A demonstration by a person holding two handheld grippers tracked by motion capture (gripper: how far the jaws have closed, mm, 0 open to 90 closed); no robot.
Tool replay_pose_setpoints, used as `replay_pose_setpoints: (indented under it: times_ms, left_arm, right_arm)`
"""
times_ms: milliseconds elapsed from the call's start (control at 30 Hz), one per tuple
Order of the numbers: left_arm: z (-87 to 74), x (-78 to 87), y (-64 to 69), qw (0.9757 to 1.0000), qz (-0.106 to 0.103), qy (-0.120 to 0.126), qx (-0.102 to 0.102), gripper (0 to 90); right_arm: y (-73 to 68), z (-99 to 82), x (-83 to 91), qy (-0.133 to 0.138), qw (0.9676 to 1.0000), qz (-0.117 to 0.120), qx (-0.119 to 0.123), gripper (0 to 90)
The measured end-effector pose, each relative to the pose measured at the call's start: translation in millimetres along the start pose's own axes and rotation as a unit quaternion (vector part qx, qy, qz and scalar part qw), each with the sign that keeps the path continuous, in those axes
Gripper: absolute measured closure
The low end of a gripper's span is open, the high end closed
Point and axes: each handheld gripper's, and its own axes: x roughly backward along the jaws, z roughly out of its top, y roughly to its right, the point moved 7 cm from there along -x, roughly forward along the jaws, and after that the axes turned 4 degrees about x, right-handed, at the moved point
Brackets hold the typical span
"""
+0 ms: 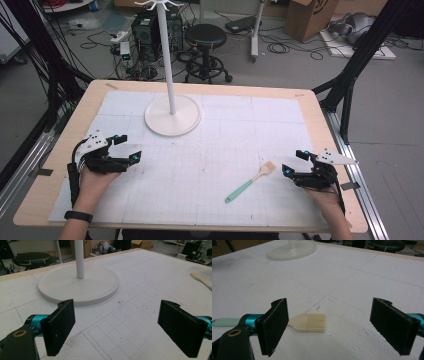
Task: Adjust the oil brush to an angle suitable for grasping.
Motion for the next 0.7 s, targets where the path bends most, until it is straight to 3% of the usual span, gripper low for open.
replay_pose_setpoints:
  times_ms: [700]
  left_arm:
    - [0.1,0.8,1.4,1.0000,-0.003,-0.001,-0.002,15.1]
  right_arm:
    - [-9.4,11.9,-11.2,-0.002,0.9989,0.035,0.030,13.1]
